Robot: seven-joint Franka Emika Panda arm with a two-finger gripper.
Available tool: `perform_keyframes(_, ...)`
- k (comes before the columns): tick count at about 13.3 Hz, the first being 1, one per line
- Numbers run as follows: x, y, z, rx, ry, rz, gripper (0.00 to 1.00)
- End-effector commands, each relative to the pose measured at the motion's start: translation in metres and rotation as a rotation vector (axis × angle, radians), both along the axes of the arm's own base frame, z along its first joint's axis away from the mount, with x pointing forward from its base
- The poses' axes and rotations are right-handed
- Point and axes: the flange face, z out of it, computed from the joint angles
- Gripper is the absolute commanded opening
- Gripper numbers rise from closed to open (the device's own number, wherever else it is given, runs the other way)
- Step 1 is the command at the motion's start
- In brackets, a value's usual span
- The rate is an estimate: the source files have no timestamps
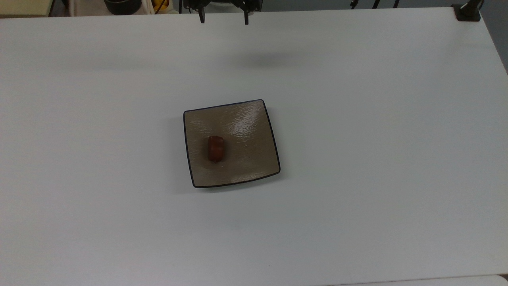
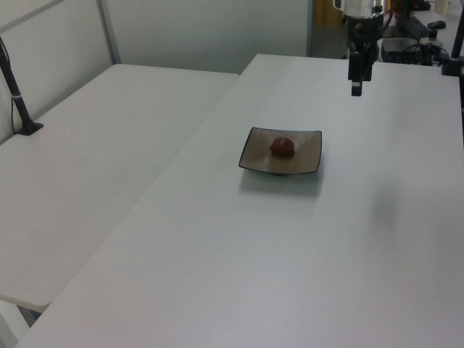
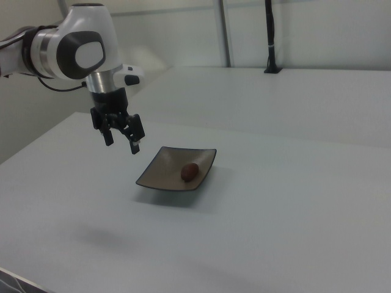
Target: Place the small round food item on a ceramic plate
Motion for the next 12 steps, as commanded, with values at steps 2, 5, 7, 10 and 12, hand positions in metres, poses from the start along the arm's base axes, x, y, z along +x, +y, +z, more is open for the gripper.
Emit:
perform_keyframes(2, 0.0036, -0.0081, 0.0026, 0.002, -0.075, -0.017, 1.00)
perform_keyframes(5, 0.0062, -0.0077, 0.0015, -0.002, -0.086, -0.038, 1.00)
perform_keyframes(7, 0.0068, -0.0068, -0.0007, -0.002, -0.083, -0.038, 1.00)
perform_keyframes(10, 0.0067, -0.0036, -0.0045, -0.003, -0.077, -0.034, 1.00)
perform_keyframes(12, 0.0078, -0.0059, -0.0031, -0.002, -0.080, -0.038, 1.00)
